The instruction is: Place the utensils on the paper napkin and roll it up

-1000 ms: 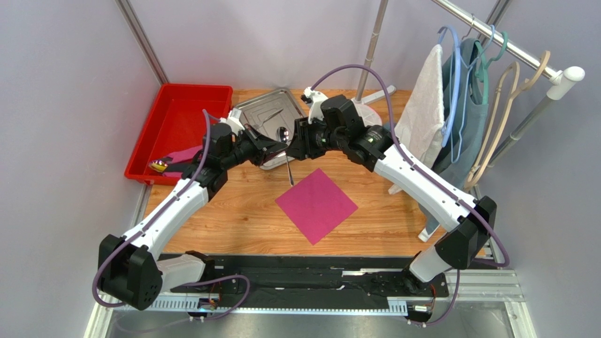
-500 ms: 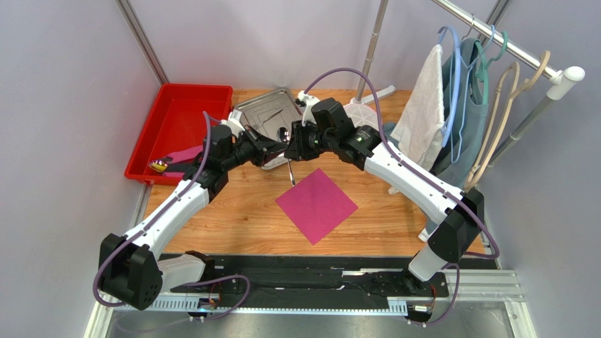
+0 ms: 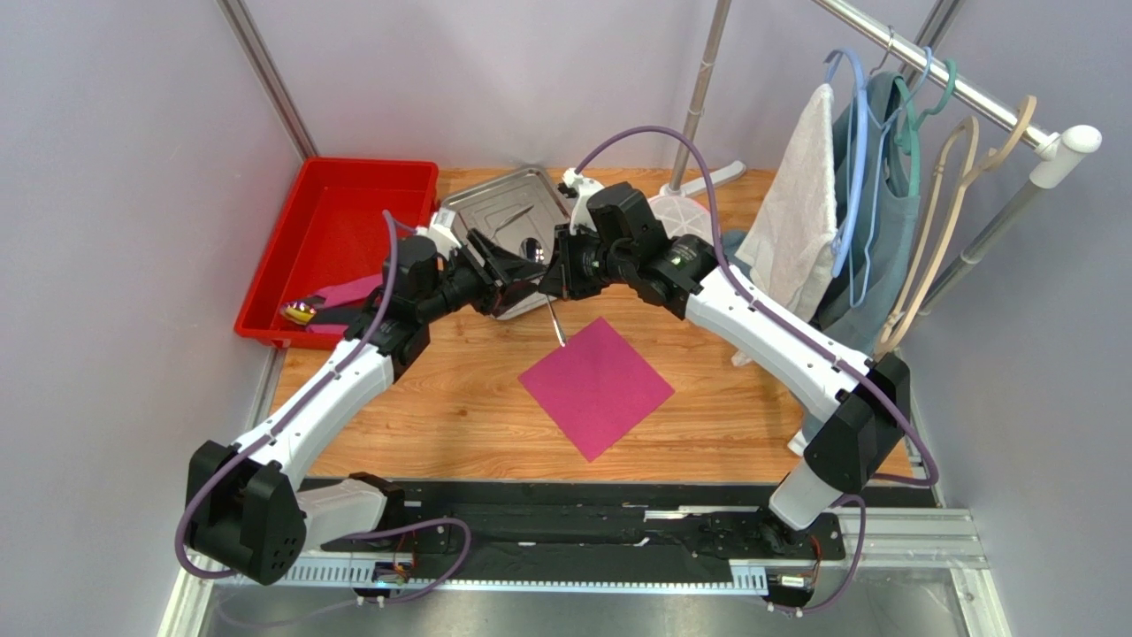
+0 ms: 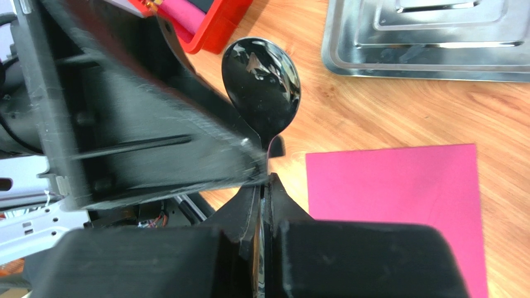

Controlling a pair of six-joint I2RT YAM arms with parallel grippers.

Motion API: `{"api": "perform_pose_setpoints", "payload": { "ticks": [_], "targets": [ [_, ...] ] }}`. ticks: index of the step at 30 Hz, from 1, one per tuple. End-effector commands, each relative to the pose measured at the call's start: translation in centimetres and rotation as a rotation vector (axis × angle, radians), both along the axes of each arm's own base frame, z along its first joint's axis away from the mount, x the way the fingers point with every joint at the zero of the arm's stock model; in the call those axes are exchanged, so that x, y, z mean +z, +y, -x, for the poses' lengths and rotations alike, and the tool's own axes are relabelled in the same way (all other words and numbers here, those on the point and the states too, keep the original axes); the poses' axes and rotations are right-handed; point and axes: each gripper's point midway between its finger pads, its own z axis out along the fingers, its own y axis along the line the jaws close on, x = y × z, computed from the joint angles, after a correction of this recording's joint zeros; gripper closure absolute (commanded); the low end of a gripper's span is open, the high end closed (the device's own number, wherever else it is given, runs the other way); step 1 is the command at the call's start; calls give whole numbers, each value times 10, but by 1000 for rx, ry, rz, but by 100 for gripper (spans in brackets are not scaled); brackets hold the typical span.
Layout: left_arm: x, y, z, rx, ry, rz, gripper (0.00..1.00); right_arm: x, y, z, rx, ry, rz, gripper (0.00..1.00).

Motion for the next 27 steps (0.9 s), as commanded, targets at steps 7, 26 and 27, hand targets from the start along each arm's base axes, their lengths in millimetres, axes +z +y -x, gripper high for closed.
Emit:
{"api": "perform_pose_setpoints", "payload": {
  "ticks": [7,26,27],
  "targets": [
    [-11,60,25,-12,-126,-242,1,-70,-48,-45,-146,100,104,100],
    [37,90,-18,29,-464,-509,1,-181,-69,-24,-396,341,208,100],
    [37,90,-19,31,-459,-508,1,-184,-66,-22,-394,359,207,100]
  ]
}}
